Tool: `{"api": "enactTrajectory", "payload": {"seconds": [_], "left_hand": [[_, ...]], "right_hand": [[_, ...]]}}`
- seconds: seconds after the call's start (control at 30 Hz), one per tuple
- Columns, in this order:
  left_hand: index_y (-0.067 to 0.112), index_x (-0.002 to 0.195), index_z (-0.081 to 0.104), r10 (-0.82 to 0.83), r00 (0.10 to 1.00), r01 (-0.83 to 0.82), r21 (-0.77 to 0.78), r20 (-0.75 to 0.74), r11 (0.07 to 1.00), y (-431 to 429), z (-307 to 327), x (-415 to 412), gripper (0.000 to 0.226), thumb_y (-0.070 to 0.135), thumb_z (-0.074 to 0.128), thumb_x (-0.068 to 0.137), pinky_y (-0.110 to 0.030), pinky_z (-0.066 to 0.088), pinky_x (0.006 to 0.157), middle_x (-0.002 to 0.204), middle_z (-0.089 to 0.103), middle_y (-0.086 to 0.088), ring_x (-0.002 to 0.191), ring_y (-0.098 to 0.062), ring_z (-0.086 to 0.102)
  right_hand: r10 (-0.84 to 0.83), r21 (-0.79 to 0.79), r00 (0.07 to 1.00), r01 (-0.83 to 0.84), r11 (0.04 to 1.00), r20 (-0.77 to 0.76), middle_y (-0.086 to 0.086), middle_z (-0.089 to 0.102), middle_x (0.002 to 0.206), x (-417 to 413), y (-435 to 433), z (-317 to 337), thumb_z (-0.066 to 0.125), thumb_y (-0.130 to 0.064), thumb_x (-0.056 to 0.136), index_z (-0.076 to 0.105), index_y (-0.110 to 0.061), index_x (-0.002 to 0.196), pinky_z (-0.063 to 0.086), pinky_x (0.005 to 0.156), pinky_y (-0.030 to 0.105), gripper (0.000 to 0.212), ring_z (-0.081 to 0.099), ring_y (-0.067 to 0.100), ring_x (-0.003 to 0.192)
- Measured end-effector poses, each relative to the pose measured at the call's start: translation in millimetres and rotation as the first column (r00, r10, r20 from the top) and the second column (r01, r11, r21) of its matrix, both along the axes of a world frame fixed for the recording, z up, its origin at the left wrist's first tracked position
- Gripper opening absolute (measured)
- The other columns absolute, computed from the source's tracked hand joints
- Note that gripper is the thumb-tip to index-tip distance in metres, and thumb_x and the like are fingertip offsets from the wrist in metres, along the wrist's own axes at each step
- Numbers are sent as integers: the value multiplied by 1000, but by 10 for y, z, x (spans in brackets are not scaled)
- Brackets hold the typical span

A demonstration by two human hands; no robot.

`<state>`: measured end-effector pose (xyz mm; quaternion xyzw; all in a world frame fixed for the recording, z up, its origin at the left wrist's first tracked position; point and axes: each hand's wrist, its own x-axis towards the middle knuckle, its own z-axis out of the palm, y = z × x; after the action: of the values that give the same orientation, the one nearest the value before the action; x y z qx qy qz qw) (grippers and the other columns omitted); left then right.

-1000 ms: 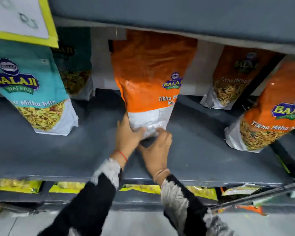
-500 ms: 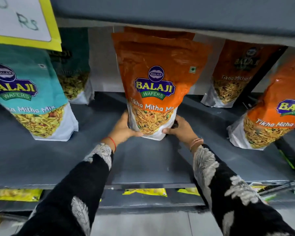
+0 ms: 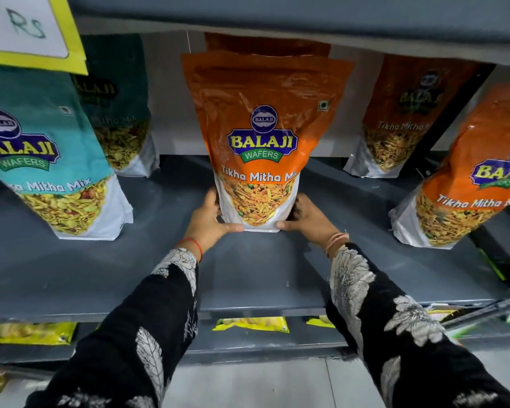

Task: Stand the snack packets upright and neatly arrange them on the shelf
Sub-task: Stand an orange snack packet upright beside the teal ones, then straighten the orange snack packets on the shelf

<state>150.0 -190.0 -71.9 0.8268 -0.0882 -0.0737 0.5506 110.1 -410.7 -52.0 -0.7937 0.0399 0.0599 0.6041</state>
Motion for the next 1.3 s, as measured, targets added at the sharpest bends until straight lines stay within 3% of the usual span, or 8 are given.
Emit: {"api": "enactTrajectory", "payload": {"seconds": [0.27, 0.4, 0.57, 0.77, 0.93, 1.03, 1.13, 1.3], "left_hand": [[46, 108, 36, -67, 997, 67, 22, 23, 998, 243, -17, -688, 81, 9, 84, 54, -6, 47, 78, 121, 60, -7, 103, -8, 61], [64, 97, 33, -43, 998, 40, 69, 46, 997, 336, -112, -1150, 85, 13, 85, 54, 3, 41, 72, 107, 62, 8, 89, 15, 59], [34, 120, 35, -61, 997, 57, 74, 48, 996, 369, -178, -1288, 83, 21, 85, 55, -13, 47, 86, 120, 64, -3, 108, -11, 62], [32, 128, 34, -89, 994, 86, 44, 61, 995, 384, -198, -1277, 90, 19, 85, 55, 1, 41, 79, 116, 59, 15, 110, -7, 58], [30, 123, 47, 196, 959, -181, -88, 203, 980, 430, -58, -1646, 68, 30, 78, 63, -2, 37, 91, 126, 55, 11, 112, 12, 49], [21, 95, 64, 308, 866, -330, -13, 393, 944, 246, -63, -2174, 42, 57, 58, 75, -10, 40, 84, 92, 69, -2, 89, 8, 56], [13, 84, 69, 103, 885, -104, -23, 455, 994, -453, -45, -2411, 48, 57, 50, 80, -8, 42, 76, 83, 70, 2, 75, 3, 58], [38, 114, 52, -13, 1000, 6, -416, -14, 909, -2131, 181, -1659, 25, 34, 48, 89, -21, 36, 103, 127, 53, 11, 120, -2, 50]], "right_hand": [[-104, -215, 988, 127, 968, 117, -4, 59, 102, -721, 236, -74, 86, -15, 55, 48, -13, 112, 35, 60, -6, 69, 54, 13, 90], [-91, -254, 988, 121, 960, 123, -5, 61, 100, -1207, 269, -160, 85, -19, 57, 46, -20, 114, 38, 62, -3, 68, 57, 13, 87], [-65, -319, 991, 99, 943, 117, 5, 62, 109, -1332, 304, -111, 82, -22, 62, 42, -17, 121, 46, 76, 25, 72, 58, 21, 93], [-78, -335, 988, 119, 935, 131, -8, 55, 103, -1336, 304, -133, 83, -23, 60, 41, -23, 119, 36, 66, 3, 72, 54, 14, 94], [-198, -160, 962, 229, 960, 189, -13, 35, 140, -1580, 89, -153, 82, -33, 63, 24, -20, 139, 32, 104, 20, 97, 35, 3, 127], [-459, -18, 841, 484, 875, 285, 3, 40, 142, -1835, -400, -168, 66, -32, 75, 34, -12, 136, 33, 105, 29, 72, 41, 13, 128], [-681, 140, 671, 674, 725, 294, 14, 42, 137, -1772, -1033, -43, 46, -19, 93, 37, -6, 131, 35, 90, 6, 41, 44, 14, 118], [-767, 367, 629, 690, 624, 122, 7, 30, 148, -1277, -1891, 18, 22, -31, 100, 27, -10, 139, 29, 103, 15, 45, 30, 7, 128]]}}
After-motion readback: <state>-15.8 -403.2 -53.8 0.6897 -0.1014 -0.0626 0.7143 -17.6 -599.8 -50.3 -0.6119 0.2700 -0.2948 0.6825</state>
